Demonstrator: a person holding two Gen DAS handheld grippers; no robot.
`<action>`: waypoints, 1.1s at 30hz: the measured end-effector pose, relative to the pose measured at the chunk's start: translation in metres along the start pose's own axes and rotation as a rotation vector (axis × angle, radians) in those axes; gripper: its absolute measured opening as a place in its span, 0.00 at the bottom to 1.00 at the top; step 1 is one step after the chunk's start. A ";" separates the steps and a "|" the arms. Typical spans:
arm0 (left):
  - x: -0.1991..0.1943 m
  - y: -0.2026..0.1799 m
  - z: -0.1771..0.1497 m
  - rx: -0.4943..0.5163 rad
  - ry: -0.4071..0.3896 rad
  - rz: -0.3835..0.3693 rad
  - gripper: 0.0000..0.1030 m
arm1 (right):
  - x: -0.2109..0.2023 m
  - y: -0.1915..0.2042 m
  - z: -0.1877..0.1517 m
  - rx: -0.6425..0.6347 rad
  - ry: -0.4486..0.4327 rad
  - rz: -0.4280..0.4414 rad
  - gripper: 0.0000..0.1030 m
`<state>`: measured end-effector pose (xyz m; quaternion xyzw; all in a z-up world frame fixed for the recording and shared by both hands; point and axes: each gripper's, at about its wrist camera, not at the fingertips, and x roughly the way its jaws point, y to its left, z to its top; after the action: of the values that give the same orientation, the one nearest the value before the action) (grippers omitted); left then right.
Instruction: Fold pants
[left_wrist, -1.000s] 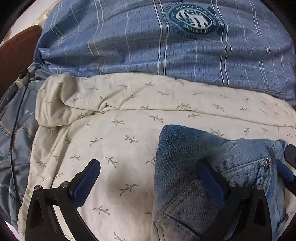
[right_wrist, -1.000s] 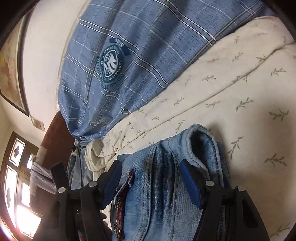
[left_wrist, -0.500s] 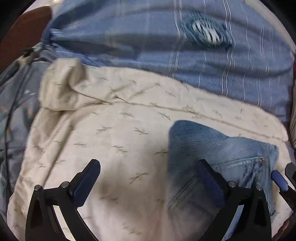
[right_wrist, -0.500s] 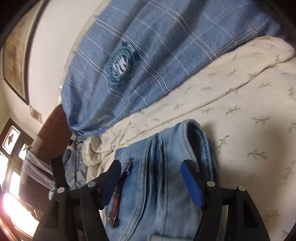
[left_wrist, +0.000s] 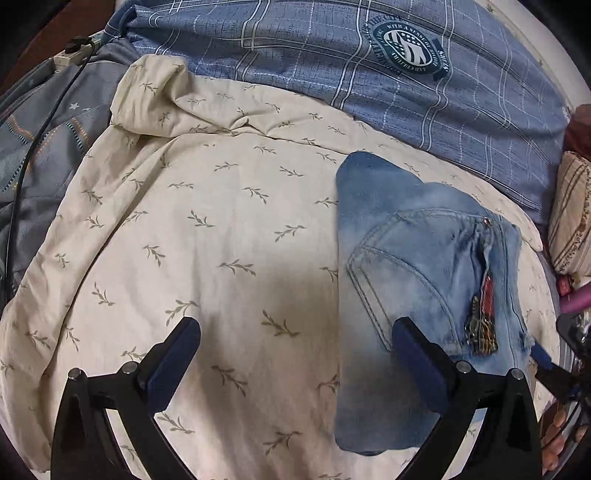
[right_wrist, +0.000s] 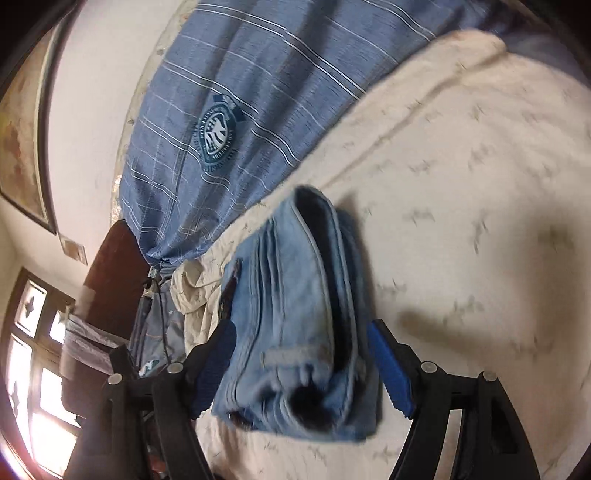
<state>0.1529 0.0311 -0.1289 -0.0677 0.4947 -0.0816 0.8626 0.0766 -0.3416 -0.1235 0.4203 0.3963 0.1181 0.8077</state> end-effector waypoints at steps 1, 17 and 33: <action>0.000 0.000 0.001 0.002 0.000 -0.010 1.00 | 0.000 -0.002 -0.002 0.006 0.008 -0.005 0.74; 0.018 -0.017 0.015 0.017 0.065 -0.259 1.00 | 0.035 -0.019 0.004 0.056 0.112 0.019 0.76; 0.031 -0.026 0.010 -0.016 0.160 -0.384 0.98 | 0.044 -0.012 0.000 0.032 0.120 0.040 0.76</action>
<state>0.1751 0.0000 -0.1453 -0.1611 0.5403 -0.2459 0.7885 0.1037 -0.3263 -0.1569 0.4329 0.4375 0.1530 0.7731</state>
